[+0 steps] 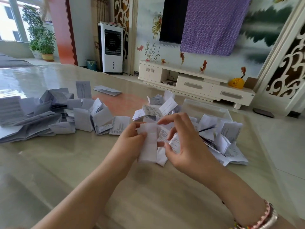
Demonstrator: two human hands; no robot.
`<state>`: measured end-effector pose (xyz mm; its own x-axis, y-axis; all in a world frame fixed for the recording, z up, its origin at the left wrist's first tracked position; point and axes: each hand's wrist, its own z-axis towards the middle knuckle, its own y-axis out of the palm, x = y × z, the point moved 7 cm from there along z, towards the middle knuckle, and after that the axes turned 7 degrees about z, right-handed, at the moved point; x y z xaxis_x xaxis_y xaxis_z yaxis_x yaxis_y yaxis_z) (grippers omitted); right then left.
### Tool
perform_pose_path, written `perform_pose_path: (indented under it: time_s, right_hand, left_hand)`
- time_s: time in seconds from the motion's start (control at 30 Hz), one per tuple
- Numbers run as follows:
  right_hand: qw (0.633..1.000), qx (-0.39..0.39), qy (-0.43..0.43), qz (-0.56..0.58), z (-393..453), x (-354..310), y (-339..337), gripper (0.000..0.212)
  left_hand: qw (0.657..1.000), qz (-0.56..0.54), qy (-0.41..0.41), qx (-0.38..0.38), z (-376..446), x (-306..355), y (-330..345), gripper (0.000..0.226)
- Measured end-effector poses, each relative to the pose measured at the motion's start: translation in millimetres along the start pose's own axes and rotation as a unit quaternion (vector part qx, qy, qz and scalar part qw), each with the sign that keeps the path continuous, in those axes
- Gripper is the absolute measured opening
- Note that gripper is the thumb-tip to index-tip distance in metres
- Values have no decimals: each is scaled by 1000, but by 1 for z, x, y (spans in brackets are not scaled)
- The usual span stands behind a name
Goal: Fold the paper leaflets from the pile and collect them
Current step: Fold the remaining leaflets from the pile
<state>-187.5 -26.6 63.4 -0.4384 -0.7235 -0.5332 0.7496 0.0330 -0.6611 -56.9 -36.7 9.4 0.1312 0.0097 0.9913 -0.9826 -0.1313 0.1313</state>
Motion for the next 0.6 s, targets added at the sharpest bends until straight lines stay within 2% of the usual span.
perform_pose_path:
  time_s: [0.07, 0.13, 0.27, 0.4, 0.5, 0.6]
  right_hand:
    - [995, -53, -32, -76, -5, -3, 7, 55]
    - [986, -62, -68, -142, -6, -4, 13, 50]
    - [990, 26, -94, -106, 1, -11, 7, 11]
    - [996, 82, 1, -19, 8, 5, 1, 10]
    - [992, 83, 97, -2, 7, 22, 0, 16]
    - [987, 64, 147, -3, 6, 31, 2, 22]
  left_hand:
    - [997, -74, -29, -3, 1, 0, -3, 27]
    - [993, -107, -53, 1, 0, -1, -5, 27]
    - [992, -109, -66, -5, -5, -3, -4, 31]
    - [991, -108, -69, -31, -7, -2, -1, 38]
    - [996, -60, -49, -37, -10, 1, 6, 22]
    - [999, 14, -19, -34, -11, 2, 14, 21]
